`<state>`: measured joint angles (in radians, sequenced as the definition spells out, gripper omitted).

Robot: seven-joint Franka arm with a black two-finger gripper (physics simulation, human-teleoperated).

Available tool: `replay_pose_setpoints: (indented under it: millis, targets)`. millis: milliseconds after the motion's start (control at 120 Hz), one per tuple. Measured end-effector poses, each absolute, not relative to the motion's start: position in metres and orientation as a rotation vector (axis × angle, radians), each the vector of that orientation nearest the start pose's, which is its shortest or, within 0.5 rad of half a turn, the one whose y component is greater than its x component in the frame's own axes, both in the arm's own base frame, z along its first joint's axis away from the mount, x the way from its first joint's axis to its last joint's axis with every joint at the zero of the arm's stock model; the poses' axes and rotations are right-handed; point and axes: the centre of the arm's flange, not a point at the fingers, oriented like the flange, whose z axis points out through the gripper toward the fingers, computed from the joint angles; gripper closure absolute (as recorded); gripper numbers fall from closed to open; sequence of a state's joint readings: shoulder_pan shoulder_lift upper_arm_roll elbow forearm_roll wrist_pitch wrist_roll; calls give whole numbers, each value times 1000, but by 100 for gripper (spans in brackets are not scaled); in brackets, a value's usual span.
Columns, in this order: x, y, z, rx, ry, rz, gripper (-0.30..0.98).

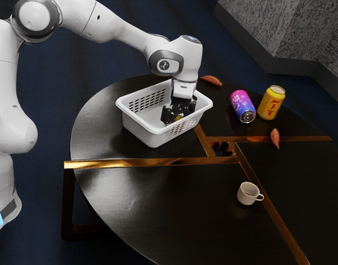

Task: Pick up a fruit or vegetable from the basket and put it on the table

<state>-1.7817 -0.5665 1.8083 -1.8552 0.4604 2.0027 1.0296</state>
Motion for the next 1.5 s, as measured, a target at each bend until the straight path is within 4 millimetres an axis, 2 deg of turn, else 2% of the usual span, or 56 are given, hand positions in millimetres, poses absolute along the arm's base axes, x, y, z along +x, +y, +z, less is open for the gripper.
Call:
replay_pose_setpoints:
  millis: [350,617,733,967,1033,1150,1183,1233,1417,1500]
  targets:
    - [588,108,424,-2754,1799,-96,19]
    - [584,105,450,-2806,1828,-34,20]
    - [580,109,461,-2849,1837,15,20]
    - [552,115,448,-3014,1861,279,20]
    - [538,130,445,-3080,1802,355,21]
    - [520,151,457,-3154,1654,434,21]
    - [518,158,466,-3166,1614,426,22]
    - [520,163,495,-3161,1571,377,22]
    - [525,160,600,-3097,1528,150,21]
    - [524,172,632,-3086,1473,33,20]
